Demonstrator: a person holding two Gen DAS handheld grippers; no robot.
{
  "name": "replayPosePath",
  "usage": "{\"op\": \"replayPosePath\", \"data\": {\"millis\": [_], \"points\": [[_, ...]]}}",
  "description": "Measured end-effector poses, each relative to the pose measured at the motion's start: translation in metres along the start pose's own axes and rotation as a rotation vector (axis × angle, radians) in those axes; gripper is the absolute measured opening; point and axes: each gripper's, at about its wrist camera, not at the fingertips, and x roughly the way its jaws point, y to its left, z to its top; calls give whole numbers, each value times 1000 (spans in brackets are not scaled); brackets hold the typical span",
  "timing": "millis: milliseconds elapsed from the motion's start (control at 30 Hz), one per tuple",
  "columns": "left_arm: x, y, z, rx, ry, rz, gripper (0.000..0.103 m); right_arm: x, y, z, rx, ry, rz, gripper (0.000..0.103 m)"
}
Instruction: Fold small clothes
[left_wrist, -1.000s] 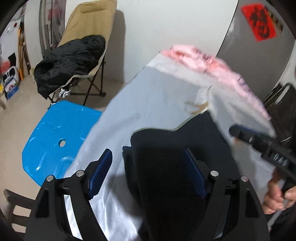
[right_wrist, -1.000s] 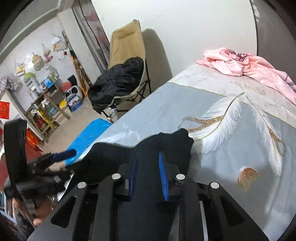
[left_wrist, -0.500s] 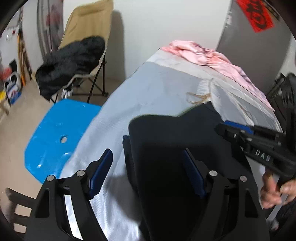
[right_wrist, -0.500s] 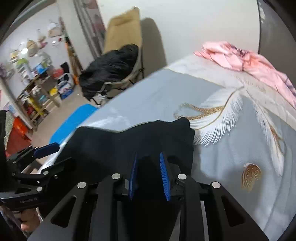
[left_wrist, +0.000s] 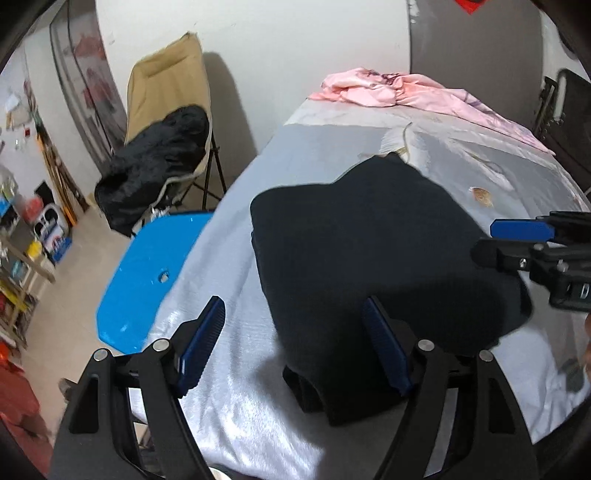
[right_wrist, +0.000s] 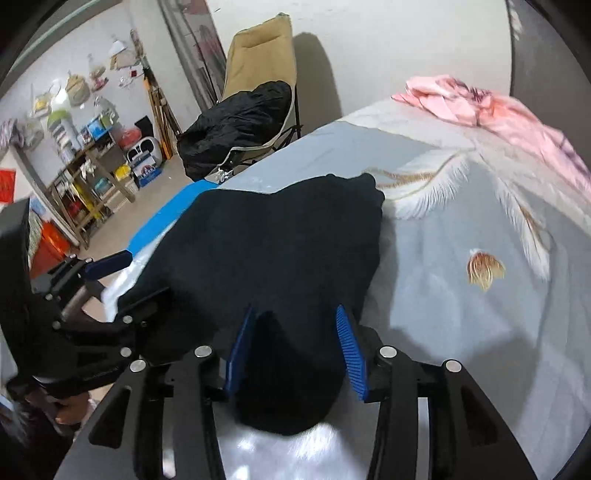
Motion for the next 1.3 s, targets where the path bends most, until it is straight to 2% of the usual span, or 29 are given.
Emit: {"op": "replayPosePath", "data": {"millis": [267, 500, 533, 600, 733, 833, 1000, 1167, 1300], "points": [[-43, -7, -1, 46, -49, 33, 75, -46, -14, -24, 77, -6, 17, 51], [-76, -15, -1, 84, -84, 49, 75, -81, -8, -33, 77, -43, 28, 54], [-78, -15, -1, 84, -84, 51, 76, -86, -7, -34, 76, -46, 29, 56], [-86, -14, 0, 74, -75, 47, 87, -97, -3, -35, 79, -54, 23, 63], [-102, -14, -1, 77, -67, 46, 91, -115, 1, -39, 85, -67, 36, 79], [-111, -12, -3, 55, -39, 19, 94, -117, 3, -44, 96, -41, 8, 88], [-116, -5, -7, -11, 33, -24, 96, -110, -5, -53, 146, 7, -47, 90], [-125, -5, -10, -25, 23, -30, 96, -110, -1, -56, 137, 3, -56, 91], [-127, -14, -12, 12, 12, -16, 96, -109, 3, -57, 121, 7, -56, 91]]}}
